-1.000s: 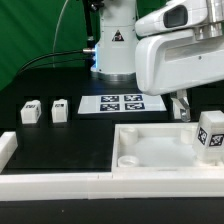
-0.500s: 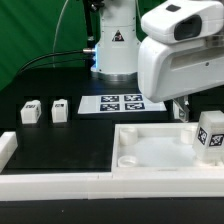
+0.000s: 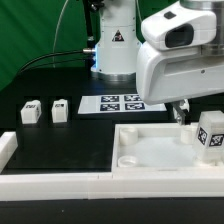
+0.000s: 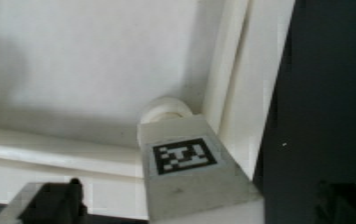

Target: Assemble one leg

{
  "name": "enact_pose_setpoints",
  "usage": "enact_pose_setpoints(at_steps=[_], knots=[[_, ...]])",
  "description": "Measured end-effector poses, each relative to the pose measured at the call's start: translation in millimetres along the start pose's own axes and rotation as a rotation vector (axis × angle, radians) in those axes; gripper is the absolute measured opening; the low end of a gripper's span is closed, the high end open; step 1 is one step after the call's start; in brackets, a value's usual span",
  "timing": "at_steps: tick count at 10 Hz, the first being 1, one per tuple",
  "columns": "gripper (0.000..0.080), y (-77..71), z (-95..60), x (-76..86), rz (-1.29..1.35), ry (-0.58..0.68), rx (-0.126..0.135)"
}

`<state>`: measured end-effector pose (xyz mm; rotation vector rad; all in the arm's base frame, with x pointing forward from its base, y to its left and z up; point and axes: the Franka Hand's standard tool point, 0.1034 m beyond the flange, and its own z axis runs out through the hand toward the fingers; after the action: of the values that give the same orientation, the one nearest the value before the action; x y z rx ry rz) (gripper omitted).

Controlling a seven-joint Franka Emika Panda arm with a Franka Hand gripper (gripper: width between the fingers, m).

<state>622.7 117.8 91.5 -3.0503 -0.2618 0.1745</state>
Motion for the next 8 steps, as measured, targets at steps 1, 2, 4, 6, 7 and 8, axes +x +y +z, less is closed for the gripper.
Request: enact_pose_setpoints(at_steps=[1,2,4,6,7,8], knots=[[0.0649,0.8,1.0,-0.2,0.001,-0.001,0.000],[0.0649,-0.1,1.1,-0.3,0.000,-0.002,0.000],[0.0649,-3.3,1.3,-0.3,-0.007,-0.002,0.001],[0.0518,-1.5,1.2,-0.3,-0.045,-0.002,0.001],[0.0518,0.8,1.1,-0.2,-0.070,-0.002,0.000],[0.0381,3.2,0.9,-0.2,-0.081,-0.001,0.000]])
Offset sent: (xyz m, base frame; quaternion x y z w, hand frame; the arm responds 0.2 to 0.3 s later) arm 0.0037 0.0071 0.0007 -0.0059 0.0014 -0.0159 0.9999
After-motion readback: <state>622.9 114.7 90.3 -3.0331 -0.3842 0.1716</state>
